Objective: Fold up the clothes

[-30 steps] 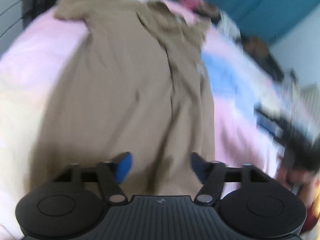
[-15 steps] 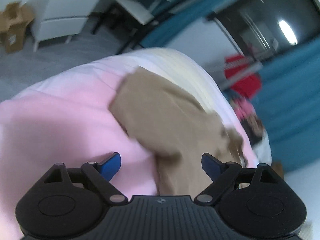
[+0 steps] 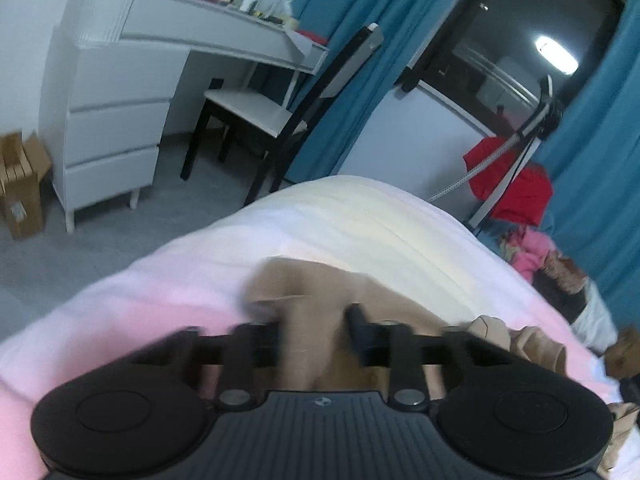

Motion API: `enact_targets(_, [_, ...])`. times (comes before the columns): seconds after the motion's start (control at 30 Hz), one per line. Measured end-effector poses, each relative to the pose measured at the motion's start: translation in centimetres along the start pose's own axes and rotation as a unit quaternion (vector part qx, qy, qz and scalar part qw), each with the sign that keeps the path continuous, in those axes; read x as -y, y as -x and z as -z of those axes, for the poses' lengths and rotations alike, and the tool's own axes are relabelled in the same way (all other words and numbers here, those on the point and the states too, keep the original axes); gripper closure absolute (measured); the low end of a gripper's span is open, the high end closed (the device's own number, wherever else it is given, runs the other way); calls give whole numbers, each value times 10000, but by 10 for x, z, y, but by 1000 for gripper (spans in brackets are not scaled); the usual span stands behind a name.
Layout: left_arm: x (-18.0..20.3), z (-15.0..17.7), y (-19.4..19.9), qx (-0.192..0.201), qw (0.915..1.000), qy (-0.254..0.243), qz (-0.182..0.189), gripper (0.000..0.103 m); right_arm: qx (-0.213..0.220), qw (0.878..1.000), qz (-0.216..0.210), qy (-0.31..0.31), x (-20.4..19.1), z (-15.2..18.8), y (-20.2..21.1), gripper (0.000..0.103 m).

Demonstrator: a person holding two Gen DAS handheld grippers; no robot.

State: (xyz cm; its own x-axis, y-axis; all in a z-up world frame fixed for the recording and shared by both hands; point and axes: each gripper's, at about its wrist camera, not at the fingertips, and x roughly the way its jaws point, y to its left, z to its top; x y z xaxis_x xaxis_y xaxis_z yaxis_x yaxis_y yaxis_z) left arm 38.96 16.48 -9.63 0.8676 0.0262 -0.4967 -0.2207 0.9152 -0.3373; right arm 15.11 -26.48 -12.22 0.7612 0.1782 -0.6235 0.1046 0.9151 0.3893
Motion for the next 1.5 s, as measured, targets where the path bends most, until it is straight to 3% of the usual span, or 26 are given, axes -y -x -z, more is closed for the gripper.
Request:
enact_targets(0.17, [67, -7, 22, 457, 9914, -1227, -14, 91, 56, 10000, -20, -74, 3, -2, 9, 35])
enact_targets(0.33, [177, 18, 67, 802, 9637, -2487, 541, 91, 142, 9997, -3, -176, 8, -4, 20, 35])
enact_targets(0.4, [222, 41, 79, 739, 9514, -2876, 818, 91, 178, 9995, -11, -249, 11, -4, 24, 35])
enact_targets(0.5, [276, 81, 75, 453, 9398, -3242, 983, 91, 245, 9992, -9, -330, 16, -6, 27, 35])
enact_targets(0.6, [311, 118, 57, 184, 9344, -3409, 1015, 91, 276, 9987, -11, -432, 22, -8, 28, 35])
enact_targets(0.73, [324, 152, 23, -270, 9323, -3477, 964, 85, 304, 9980, -50, -557, 31, -9, 26, 35])
enact_targets(0.77, [321, 156, 14, -410, 9329, -3438, 990, 83, 290, 9980, -48, -564, 33, -9, 24, 35])
enact_targets(0.83, [313, 157, 7, -633, 9332, -3369, 1077, 51, 245, 9979, -70, -595, 35, -9, 20, 34])
enact_targets(0.9, [299, 154, 19, -779, 9332, -3308, 1170, 36, 216, 9978, -171, -610, 35, -9, 18, 34])
enact_targets(1.0, [262, 145, 61, -1069, 9325, -3167, 1367, 26, 221, 9977, -311, -555, 32, -10, 17, 34])
enact_targets(1.13, [196, 133, 147, -1607, 9354, -2718, 1591, 21, 195, 9960, -701, -512, 25, -7, 21, 34])
enact_targets(1.23, [129, 121, 205, -1986, 9416, -2275, 1491, 21, 62, 9926, -1121, -468, 17, -3, 27, 34])
enact_targets(1.33, [64, 105, 234, -2466, 9457, -1694, 1269, 21, -68, 9891, -1441, -300, 2, 1, 39, 35])
enact_targets(1.5, [-27, 103, 244, -3311, 9319, -907, 1169, 21, -358, 9801, -1952, -49, -41, 10, 64, 35])
